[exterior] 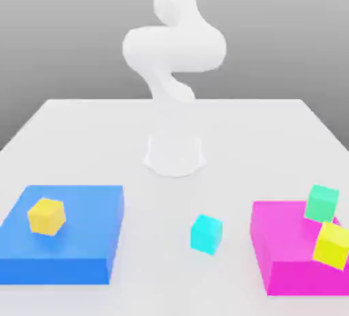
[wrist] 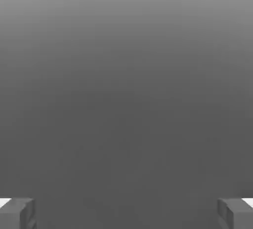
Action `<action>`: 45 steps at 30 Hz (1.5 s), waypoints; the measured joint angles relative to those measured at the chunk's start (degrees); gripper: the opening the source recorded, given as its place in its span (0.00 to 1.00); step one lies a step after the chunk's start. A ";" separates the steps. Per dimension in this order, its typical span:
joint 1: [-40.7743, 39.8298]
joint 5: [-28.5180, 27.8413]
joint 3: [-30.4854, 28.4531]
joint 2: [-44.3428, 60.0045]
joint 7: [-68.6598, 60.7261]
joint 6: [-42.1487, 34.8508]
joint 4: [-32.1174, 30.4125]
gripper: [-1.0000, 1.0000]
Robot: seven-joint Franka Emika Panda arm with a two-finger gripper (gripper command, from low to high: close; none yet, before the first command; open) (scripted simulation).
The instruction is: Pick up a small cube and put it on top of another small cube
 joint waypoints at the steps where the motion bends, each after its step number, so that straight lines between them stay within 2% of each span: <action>1: 0.08 0.75 0.28 1.83 1.14 1.47 -1.75 0.50; 9: 0.73 5.25 4.44 16.15 11.06 12.89 -15.36 0.50; 15: 0.61 5.85 9.52 28.27 21.76 22.63 -26.53 0.50; 17: 0.05 3.93 11.39 33.77 27.36 26.97 -30.48 0.50; 19: -0.15 -0.46 11.17 40.49 32.86 32.13 -32.03 0.50; 22: 2.52 -6.49 7.16 47.47 37.75 37.70 -31.56 0.50; 25: 7.60 -8.83 1.65 53.73 39.74 42.89 -30.62 0.50; 26: 8.61 -8.70 0.72 55.17 39.71 44.11 -30.42 0.00; 33: 8.81 -8.92 0.48 55.24 39.90 44.24 -30.40 0.00; 37: 6.56 -4.88 3.71 48.29 36.76 38.50 -31.55 0.00; 41: 7.22 -1.22 4.34 40.19 34.34 31.84 -33.04 0.00; 45: 10.97 -0.27 5.06 37.25 26.84 25.77 -29.85 0.00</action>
